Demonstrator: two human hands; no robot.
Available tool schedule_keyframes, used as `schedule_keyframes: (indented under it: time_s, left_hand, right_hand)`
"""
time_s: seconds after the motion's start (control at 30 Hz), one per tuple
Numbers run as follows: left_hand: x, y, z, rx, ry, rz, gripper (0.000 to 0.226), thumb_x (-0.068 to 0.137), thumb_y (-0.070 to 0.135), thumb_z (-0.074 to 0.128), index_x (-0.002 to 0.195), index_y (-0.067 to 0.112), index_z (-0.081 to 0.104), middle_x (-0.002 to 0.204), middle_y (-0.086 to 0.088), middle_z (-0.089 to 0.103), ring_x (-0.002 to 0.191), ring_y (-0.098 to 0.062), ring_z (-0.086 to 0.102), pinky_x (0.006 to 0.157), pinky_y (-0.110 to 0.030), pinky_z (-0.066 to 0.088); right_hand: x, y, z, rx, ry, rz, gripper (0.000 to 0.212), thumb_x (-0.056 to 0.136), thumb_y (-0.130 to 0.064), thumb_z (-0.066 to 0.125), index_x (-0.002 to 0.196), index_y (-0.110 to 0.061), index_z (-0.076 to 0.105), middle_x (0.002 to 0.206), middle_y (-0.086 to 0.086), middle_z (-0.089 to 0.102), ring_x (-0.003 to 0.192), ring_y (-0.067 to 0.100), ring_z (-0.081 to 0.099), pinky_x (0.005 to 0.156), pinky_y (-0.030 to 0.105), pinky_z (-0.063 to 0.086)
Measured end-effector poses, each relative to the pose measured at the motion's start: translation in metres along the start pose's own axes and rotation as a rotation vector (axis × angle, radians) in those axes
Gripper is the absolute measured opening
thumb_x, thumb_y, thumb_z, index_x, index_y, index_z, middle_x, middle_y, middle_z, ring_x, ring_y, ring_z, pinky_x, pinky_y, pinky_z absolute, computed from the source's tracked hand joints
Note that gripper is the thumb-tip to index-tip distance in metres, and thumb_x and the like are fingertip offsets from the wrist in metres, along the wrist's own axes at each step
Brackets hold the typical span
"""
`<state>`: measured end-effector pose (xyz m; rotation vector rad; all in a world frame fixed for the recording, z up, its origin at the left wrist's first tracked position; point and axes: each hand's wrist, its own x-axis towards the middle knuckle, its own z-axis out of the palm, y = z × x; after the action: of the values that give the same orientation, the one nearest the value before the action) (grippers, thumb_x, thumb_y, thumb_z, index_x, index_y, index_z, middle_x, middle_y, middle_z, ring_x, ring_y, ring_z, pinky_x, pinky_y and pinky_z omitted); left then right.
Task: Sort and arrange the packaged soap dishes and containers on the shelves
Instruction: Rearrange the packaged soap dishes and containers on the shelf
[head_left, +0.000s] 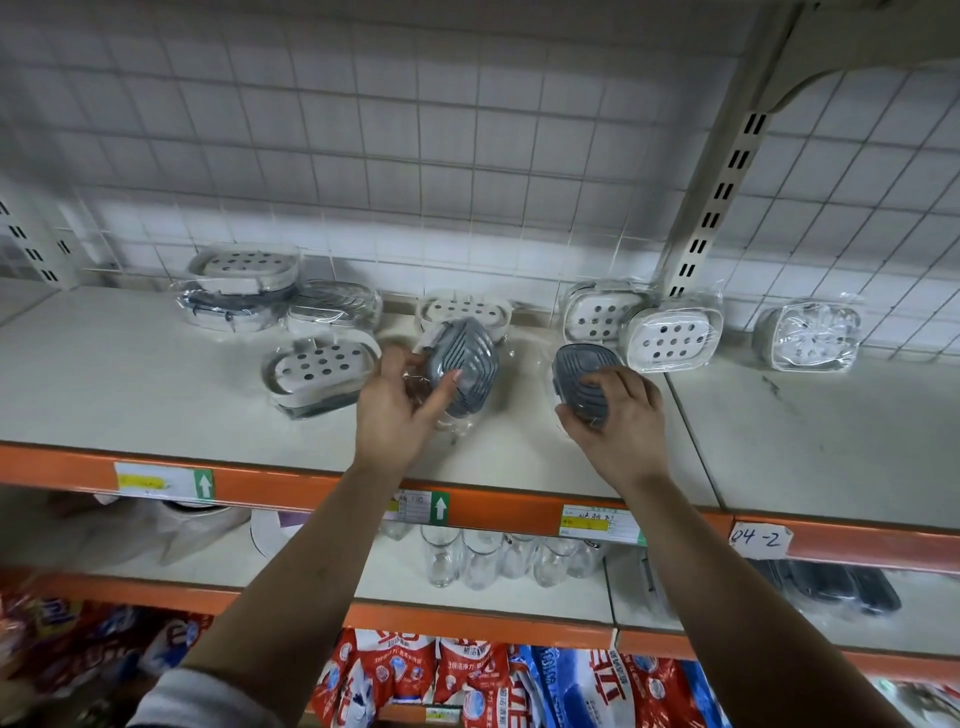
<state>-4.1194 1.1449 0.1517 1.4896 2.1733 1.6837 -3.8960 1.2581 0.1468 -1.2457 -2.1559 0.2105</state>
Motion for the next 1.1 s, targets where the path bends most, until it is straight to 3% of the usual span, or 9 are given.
schedule_keyframes:
  time_s: [0.07,0.17,0.27,0.33,0.4,0.5,0.67,0.83,1.1]
  left_hand:
    - [0.002,-0.004,0.002,0.076,0.002,-0.015,0.045,0.085,0.048,0.066,0.102,0.008,0.056,0.089,-0.004,0.065,0.073,-0.017,0.065,0.063,-0.026,0.052]
    - [0.005,-0.009,0.006,0.253,-0.018,0.002,0.037,0.091,0.033,0.065,0.108,0.001,0.057,0.116,-0.018,0.056,0.093,-0.030,0.060,0.073,-0.030,0.047]
    - [0.006,-0.008,0.009,0.326,-0.103,0.084,0.032,0.096,0.022,0.057,0.121,0.002,0.058,0.126,-0.018,0.054,0.109,-0.034,0.056,0.088,-0.039,0.051]
    - [0.007,-0.007,0.011,0.355,-0.188,0.200,0.036,0.098,0.027,0.053,0.127,0.007,0.059,0.132,-0.015,0.056,0.119,-0.035,0.052,0.097,-0.045,0.048]
    - [0.007,-0.006,0.013,0.400,-0.307,0.230,0.049,0.096,0.045,0.050,0.132,0.013,0.056,0.138,-0.010,0.052,0.125,-0.032,0.046,0.099,-0.044,0.047]
    - [0.007,-0.008,0.016,0.484,-0.411,0.173,0.065,0.088,0.063,0.048,0.136,0.019,0.046,0.143,-0.005,0.041,0.126,-0.030,0.043,0.097,-0.043,0.049]
    - [0.008,-0.005,0.016,0.482,-0.404,0.213,0.056,0.091,0.053,0.053,0.130,0.012,0.049,0.138,-0.010,0.044,0.120,-0.032,0.044,0.098,-0.043,0.046]
    - [-0.024,0.018,0.007,0.348,-0.327,0.341,0.051,0.088,0.050,0.057,0.118,0.009,0.058,0.125,-0.013,0.054,0.107,-0.034,0.051,0.090,-0.042,0.047]
    - [-0.109,0.084,0.040,0.270,-0.315,0.447,0.052,0.086,0.052,0.052,0.113,0.009,0.063,0.128,-0.012,0.056,0.107,-0.034,0.055,0.089,-0.041,0.048]
  right_hand:
    - [-0.001,-0.001,0.001,-0.004,-0.018,0.014,0.048,0.076,-0.040,0.077,0.113,-0.013,0.061,0.121,0.005,0.057,0.115,0.030,0.051,0.102,0.039,0.036]
    - [-0.001,-0.001,0.000,0.012,-0.028,0.009,0.045,0.076,-0.037,0.078,0.110,-0.013,0.060,0.119,0.005,0.056,0.108,0.030,0.054,0.097,0.036,0.038]
    - [-0.002,-0.003,-0.001,0.012,-0.038,0.007,0.041,0.079,-0.034,0.077,0.109,-0.013,0.061,0.120,0.006,0.056,0.106,0.031,0.054,0.093,0.036,0.040]
    - [-0.002,-0.004,-0.003,-0.003,-0.044,0.004,0.039,0.080,-0.033,0.075,0.110,-0.013,0.060,0.121,0.006,0.055,0.106,0.031,0.054,0.092,0.037,0.042]
    - [-0.003,-0.006,-0.006,-0.031,-0.055,0.001,0.039,0.081,-0.034,0.073,0.111,-0.013,0.059,0.124,0.006,0.053,0.106,0.032,0.052,0.089,0.038,0.045]
    - [-0.007,-0.008,-0.013,-0.060,-0.071,0.022,0.039,0.080,-0.036,0.072,0.110,-0.015,0.059,0.124,0.002,0.053,0.106,0.032,0.052,0.085,0.037,0.048]
    - [-0.029,-0.011,-0.031,-0.002,0.033,0.076,0.040,0.075,-0.035,0.072,0.110,-0.021,0.060,0.117,0.000,0.058,0.103,0.029,0.055,0.081,0.036,0.050]
    - [-0.065,0.005,-0.049,-0.038,0.140,0.022,0.044,0.075,-0.028,0.073,0.115,-0.014,0.060,0.119,0.006,0.059,0.104,0.035,0.054,0.081,0.037,0.047]
    - [-0.136,0.062,-0.110,-0.014,0.197,-0.037,0.044,0.075,-0.038,0.060,0.110,-0.012,0.063,0.119,0.006,0.060,0.105,0.031,0.054,0.083,0.038,0.047]
